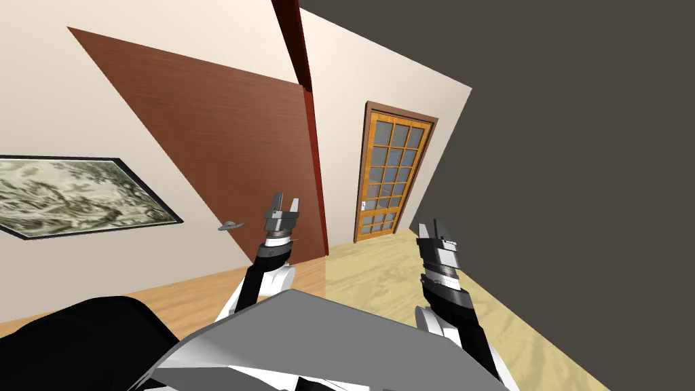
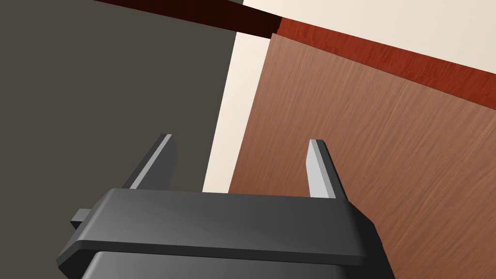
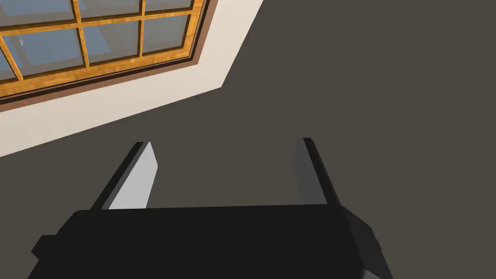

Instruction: Pull the door open

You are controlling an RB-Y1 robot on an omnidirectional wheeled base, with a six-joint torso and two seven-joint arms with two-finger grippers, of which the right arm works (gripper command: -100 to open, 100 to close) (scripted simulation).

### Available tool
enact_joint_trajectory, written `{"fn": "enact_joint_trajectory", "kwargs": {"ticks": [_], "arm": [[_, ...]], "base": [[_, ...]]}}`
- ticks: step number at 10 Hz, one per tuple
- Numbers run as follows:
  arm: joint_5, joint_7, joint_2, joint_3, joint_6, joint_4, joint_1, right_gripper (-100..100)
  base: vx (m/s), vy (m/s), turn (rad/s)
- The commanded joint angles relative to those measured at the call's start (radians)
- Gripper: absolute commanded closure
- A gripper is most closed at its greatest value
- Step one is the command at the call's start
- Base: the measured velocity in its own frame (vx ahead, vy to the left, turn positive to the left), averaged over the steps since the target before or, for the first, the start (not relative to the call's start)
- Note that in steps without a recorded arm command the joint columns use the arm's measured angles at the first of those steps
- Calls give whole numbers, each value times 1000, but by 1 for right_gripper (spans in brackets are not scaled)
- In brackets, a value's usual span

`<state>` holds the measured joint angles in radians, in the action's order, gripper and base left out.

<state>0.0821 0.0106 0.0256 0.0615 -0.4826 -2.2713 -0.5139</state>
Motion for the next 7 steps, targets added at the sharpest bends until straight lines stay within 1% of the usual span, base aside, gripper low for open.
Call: {"fn": "enact_joint_trajectory", "kwargs": {"ticks": [1, 2, 3, 5, 6, 7], "arm": [[7, -21, -9, -2, -9, 30, 10, -100], [13, -39, -16, -3, -17, 55, 19, -100], [16, -48, -19, -4, -21, 68, 23, -100], [31, -95, -35, -8, -41, 134, 46, -100], [35, -108, -39, -10, -46, 152, 52, -100], [45, -138, -48, -12, -59, 195, 67, -100]], "base": [[129, -54, 7], [111, 15, 35], [100, 22, 5], [116, 27, 16], [144, 4, 15], [147, 7, 28]]}}
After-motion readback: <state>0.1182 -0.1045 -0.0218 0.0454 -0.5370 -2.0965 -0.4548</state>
